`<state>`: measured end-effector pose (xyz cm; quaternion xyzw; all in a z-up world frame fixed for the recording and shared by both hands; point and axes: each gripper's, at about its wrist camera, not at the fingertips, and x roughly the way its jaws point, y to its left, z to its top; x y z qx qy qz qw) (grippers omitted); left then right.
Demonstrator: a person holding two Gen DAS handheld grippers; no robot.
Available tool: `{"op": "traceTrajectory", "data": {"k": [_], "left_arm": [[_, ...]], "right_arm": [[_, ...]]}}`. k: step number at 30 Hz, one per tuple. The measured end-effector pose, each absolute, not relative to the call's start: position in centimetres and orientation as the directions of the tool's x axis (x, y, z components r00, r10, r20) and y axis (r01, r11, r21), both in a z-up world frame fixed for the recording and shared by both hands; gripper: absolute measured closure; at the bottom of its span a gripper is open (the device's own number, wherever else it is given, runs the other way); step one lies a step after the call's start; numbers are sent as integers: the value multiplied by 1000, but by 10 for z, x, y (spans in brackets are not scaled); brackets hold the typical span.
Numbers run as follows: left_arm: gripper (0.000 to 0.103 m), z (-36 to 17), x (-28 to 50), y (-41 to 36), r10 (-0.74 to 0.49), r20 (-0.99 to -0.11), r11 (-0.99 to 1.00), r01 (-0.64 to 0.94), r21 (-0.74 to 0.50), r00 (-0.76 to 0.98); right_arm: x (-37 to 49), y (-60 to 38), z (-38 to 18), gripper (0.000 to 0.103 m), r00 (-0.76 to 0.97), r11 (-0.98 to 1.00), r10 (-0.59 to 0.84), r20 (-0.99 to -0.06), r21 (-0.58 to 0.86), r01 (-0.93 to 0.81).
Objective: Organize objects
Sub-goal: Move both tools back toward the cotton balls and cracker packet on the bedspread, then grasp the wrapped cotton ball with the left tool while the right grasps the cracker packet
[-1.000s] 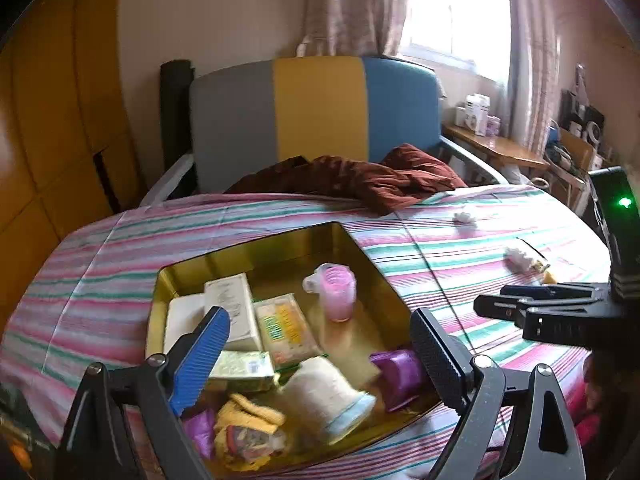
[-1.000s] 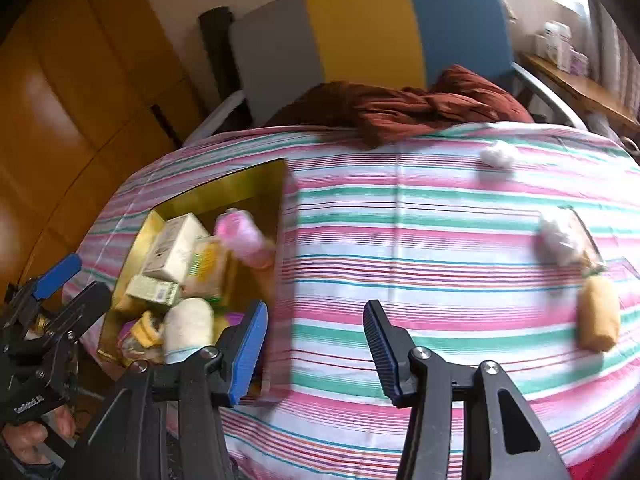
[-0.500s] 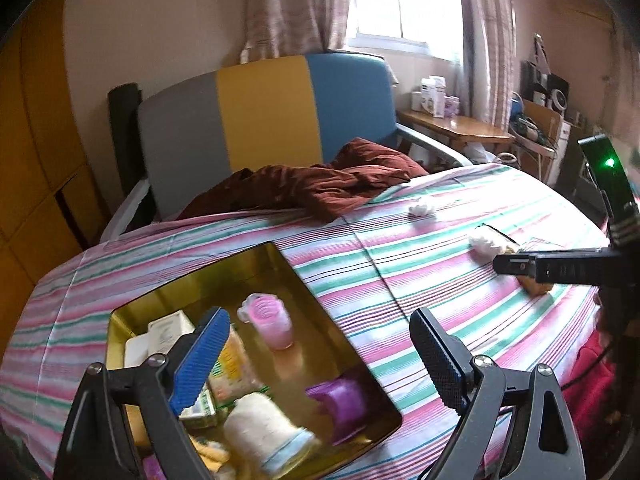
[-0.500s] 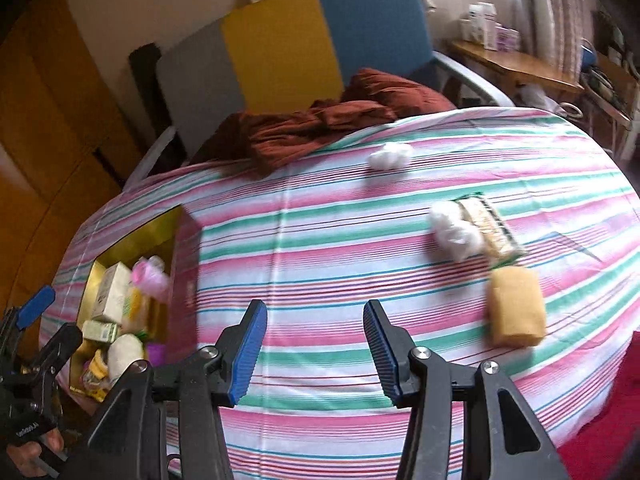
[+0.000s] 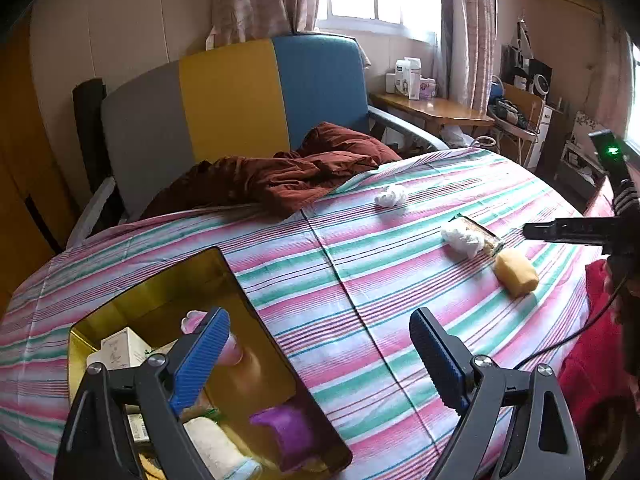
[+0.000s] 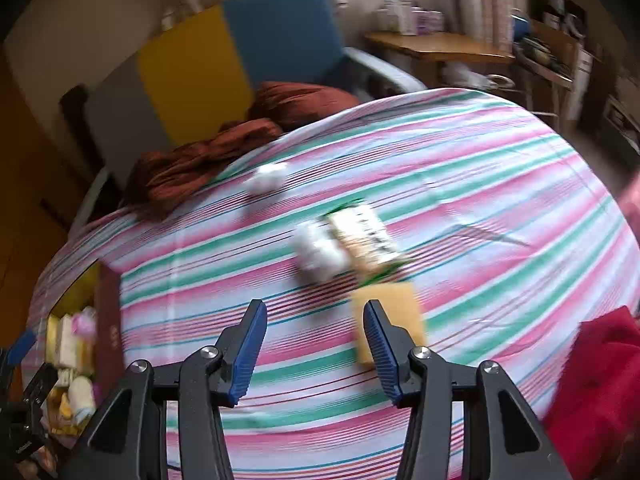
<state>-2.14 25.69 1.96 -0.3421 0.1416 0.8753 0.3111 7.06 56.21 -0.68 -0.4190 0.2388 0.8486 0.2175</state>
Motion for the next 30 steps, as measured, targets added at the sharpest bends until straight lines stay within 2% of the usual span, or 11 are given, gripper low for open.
{"op": "traceTrajectory", "data": {"k": [4, 12, 18, 24, 25, 30], "left_arm": [[11, 18, -30, 267, 452, -702, -762, -648, 17, -550], [11, 20, -48, 299, 472, -737, -754, -654, -53, -484], [12, 24, -67, 330, 482, -753, -748, -658, -86, -449], [22, 19, -94, 374, 467, -772, -742, -667, -76, -432], [26, 16, -99, 381, 464, -775, -738, -671, -70, -430], [34, 0, -122, 426, 446, -794, -717, -696, -41, -412]], "right_arm": [[77, 591, -8, 52, -546, -744, 194, -815, 240, -623], [33, 582, -22, 52, -548, -828, 108, -829, 230, -511], [12, 591, -37, 52, -548, -807, 90, -832, 261, -530], [29, 623, -60, 52, -548, -688, 82, -833, 350, -635], [32, 626, -62, 52, -542, -670, 78, -837, 358, -650], [33, 630, -64, 52, -554, -657, 62, -830, 383, -649]]}}
